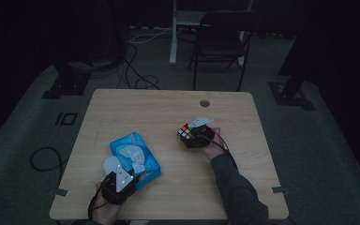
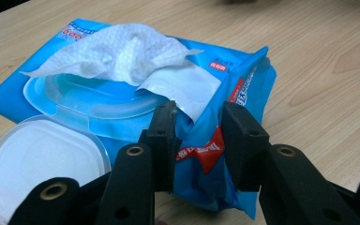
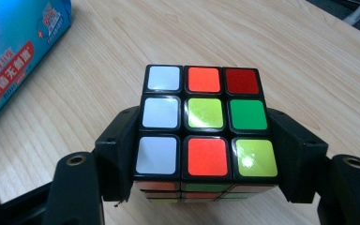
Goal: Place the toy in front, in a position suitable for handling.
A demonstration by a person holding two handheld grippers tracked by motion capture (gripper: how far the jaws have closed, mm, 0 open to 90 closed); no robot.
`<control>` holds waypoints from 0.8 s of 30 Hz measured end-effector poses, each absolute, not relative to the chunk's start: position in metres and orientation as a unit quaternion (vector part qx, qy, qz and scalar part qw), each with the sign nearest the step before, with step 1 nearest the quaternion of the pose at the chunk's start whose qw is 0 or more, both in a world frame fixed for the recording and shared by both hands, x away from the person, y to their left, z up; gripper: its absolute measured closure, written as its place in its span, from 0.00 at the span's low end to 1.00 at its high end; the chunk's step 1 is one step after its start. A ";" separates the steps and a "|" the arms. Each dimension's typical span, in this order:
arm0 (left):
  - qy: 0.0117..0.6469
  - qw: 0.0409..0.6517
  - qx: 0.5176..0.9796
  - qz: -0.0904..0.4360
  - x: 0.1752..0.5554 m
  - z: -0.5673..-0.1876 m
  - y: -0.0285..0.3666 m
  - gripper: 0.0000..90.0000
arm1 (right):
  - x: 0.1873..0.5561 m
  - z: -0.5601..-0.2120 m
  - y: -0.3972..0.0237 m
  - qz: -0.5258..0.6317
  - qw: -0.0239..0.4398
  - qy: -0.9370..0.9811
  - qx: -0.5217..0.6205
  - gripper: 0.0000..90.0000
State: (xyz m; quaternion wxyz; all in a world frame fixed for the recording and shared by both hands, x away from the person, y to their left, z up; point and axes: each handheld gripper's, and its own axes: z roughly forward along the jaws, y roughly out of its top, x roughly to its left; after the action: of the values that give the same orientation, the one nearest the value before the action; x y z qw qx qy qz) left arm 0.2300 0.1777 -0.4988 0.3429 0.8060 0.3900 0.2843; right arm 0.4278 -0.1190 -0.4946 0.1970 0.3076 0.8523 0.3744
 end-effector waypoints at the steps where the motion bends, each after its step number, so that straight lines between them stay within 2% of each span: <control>1: 0.390 0.343 0.806 0.284 0.230 -0.499 0.178 0.75 | 0.427 -0.495 -0.120 0.373 0.197 0.852 0.309 0.38; 13: 0.433 0.295 0.791 0.316 0.256 -0.494 0.218 0.73 | 0.418 -0.500 -0.141 0.363 0.195 0.844 0.343 0.38; 24: 0.449 0.279 0.778 0.339 0.274 -0.493 0.249 0.70 | 0.409 -0.507 -0.154 0.359 0.194 0.841 0.355 0.38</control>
State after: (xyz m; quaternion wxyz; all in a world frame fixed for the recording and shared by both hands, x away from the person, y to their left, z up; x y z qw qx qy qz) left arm 0.2739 0.2491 -0.4932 0.2787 0.7781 0.4495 0.3390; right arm 0.4085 -0.1538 -0.5065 0.1941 0.3548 0.8413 0.3587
